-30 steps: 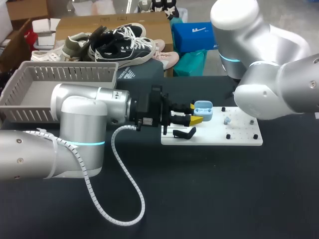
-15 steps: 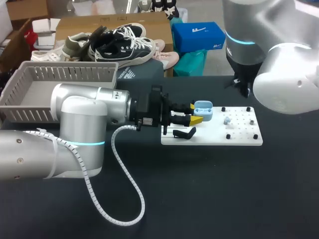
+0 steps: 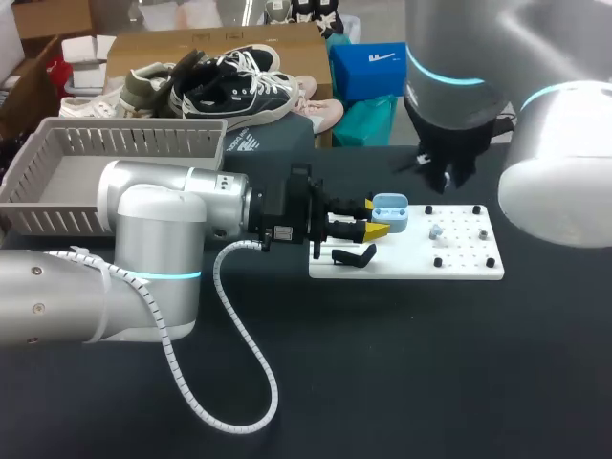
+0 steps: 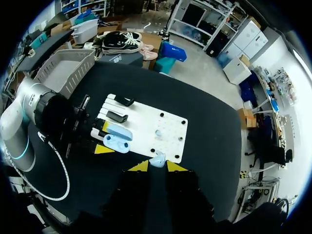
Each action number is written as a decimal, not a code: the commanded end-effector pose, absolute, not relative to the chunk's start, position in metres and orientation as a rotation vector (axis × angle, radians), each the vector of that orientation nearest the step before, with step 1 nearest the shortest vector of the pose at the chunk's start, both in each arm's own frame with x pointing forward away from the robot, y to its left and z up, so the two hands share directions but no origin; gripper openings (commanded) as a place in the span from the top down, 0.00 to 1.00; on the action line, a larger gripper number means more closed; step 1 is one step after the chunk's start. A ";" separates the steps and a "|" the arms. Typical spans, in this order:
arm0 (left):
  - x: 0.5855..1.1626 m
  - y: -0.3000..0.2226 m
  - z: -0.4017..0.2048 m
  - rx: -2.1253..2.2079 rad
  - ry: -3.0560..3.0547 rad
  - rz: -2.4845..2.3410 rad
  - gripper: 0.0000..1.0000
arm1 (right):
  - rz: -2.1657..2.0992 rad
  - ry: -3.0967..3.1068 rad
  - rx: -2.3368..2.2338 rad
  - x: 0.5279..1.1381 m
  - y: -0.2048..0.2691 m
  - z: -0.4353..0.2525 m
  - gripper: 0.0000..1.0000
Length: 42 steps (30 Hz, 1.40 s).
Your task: Pick up each earbud case from the left stands, insert the matching earbuds, close the lid, and place the case in the box.
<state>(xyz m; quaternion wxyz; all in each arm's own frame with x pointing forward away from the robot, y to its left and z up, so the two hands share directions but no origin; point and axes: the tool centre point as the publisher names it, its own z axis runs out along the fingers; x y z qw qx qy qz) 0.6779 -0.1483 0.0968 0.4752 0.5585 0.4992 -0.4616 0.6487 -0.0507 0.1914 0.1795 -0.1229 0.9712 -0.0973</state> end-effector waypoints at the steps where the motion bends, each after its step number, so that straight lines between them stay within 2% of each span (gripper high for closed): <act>1: 0.677 -0.148 0.096 1.362 1.220 -1.126 1.00 | -0.288 2.787 -0.310 0.642 -0.024 0.197 1.00; 11: 0.677 -0.148 0.096 1.362 1.220 -1.126 1.00 | -0.304 2.885 -0.302 0.625 0.016 0.190 1.00; 33: 0.677 -0.148 0.096 1.362 1.220 -1.126 1.00 | -0.364 2.912 -0.284 0.620 0.016 0.183 1.00; 42: 0.677 -0.148 0.096 1.362 1.220 -1.126 1.00 | -0.411 3.027 0.338 0.649 -0.010 0.177 1.00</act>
